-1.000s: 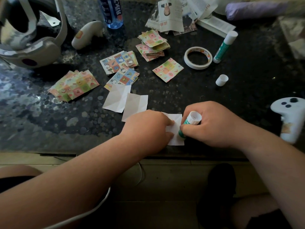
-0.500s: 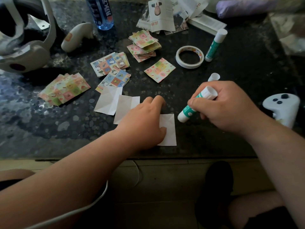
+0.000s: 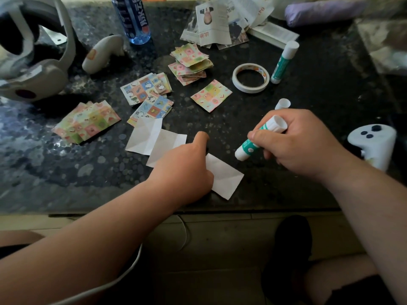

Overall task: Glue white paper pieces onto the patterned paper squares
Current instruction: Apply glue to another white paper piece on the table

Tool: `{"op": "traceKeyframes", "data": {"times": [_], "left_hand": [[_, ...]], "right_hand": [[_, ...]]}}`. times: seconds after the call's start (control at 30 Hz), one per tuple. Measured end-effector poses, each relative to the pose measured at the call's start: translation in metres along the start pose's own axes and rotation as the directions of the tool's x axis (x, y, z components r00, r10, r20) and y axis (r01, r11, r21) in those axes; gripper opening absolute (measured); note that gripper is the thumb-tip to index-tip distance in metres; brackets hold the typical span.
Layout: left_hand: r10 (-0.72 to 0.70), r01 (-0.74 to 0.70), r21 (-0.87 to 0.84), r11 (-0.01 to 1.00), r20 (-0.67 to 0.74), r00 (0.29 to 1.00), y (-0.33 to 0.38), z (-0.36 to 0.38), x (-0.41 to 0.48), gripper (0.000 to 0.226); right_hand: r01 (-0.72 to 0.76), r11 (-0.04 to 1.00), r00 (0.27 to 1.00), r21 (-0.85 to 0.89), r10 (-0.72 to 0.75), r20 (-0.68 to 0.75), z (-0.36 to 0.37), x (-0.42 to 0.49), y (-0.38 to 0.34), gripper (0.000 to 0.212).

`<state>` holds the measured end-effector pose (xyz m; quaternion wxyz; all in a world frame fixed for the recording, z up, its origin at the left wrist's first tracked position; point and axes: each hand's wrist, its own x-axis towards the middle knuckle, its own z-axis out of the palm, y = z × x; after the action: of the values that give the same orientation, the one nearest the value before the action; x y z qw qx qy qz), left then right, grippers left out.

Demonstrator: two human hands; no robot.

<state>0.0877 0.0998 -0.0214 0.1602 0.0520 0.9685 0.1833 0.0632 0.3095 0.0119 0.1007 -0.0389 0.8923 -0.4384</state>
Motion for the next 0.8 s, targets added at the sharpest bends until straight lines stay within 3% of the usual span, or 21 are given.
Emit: {"op": "traceKeyframes", "data": {"times": [0.13,0.37,0.63,0.8], "left_hand": [[0.022,-0.021,0.103,0.994,-0.01,1.0,0.0,0.005,-0.013,0.05],[0.076,-0.076,-0.008,0.997,-0.032,0.997,-0.008,0.007,-0.025,0.041],[0.15,-0.15,0.039,0.988,0.003,0.989,-0.017,0.011,-0.029,0.03],[0.128,-0.129,0.063,0.99,0.017,0.992,-0.018,0.012,-0.027,0.033]], "right_hand": [[-0.006,1.0,0.999,-0.018,0.006,0.036,0.004,-0.002,-0.004,0.026],[-0.02,0.998,0.996,-0.062,0.026,0.085,0.017,-0.008,-0.008,0.024],[-0.131,0.991,0.984,-0.025,0.133,0.12,0.032,-0.009,-0.01,0.015],[-0.099,0.991,0.992,-0.087,0.105,0.072,0.04,-0.008,-0.01,0.021]]}}
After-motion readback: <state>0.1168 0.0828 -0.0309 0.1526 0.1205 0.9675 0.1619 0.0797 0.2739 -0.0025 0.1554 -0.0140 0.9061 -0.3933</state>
